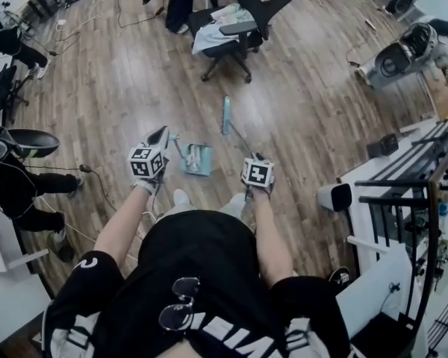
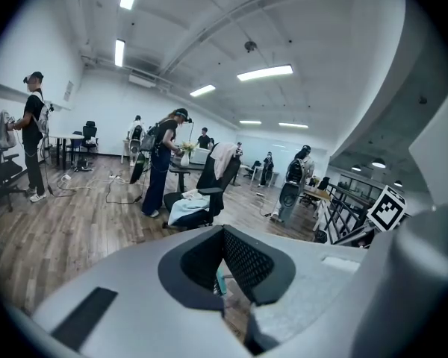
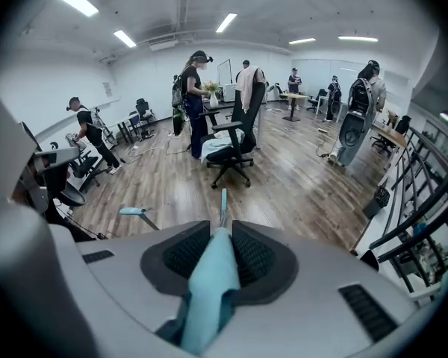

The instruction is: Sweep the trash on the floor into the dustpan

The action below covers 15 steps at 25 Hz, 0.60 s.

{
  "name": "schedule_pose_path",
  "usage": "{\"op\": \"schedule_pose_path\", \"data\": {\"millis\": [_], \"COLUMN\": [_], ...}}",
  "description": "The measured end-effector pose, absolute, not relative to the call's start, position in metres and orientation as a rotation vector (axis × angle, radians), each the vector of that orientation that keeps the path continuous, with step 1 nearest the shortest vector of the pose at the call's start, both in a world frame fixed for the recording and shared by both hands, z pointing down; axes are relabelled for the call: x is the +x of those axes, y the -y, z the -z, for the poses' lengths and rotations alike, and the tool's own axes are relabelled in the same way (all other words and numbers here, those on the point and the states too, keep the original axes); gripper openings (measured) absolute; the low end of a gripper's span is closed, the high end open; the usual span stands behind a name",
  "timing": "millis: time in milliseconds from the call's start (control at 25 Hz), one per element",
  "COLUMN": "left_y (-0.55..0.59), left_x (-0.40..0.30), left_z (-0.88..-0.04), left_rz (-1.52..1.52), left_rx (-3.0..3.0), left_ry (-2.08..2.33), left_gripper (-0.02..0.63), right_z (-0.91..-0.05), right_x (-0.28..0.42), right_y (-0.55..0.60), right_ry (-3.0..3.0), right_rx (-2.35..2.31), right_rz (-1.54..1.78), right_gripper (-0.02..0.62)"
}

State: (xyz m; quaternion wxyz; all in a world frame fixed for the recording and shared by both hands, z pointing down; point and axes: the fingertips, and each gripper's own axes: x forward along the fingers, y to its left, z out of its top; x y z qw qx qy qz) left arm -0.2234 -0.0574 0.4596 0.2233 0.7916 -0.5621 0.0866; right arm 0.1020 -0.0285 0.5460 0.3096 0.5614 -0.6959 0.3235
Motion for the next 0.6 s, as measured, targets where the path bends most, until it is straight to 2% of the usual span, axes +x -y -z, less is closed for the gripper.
{"op": "schedule_pose_path", "data": {"millis": [600], "left_y": [0.06], "left_x": [-0.211], "left_z": [-0.459], "left_rz": [-0.225], "left_rx": [2.173], "left_ry": [1.573], "left_gripper": [-0.002], "right_z": [-0.546], "right_x": [0.123], "right_y": [0.037], "right_ry": [1.844], "right_rx": [1.46], "right_rz": [-0.817], "right_gripper": [0.084]}}
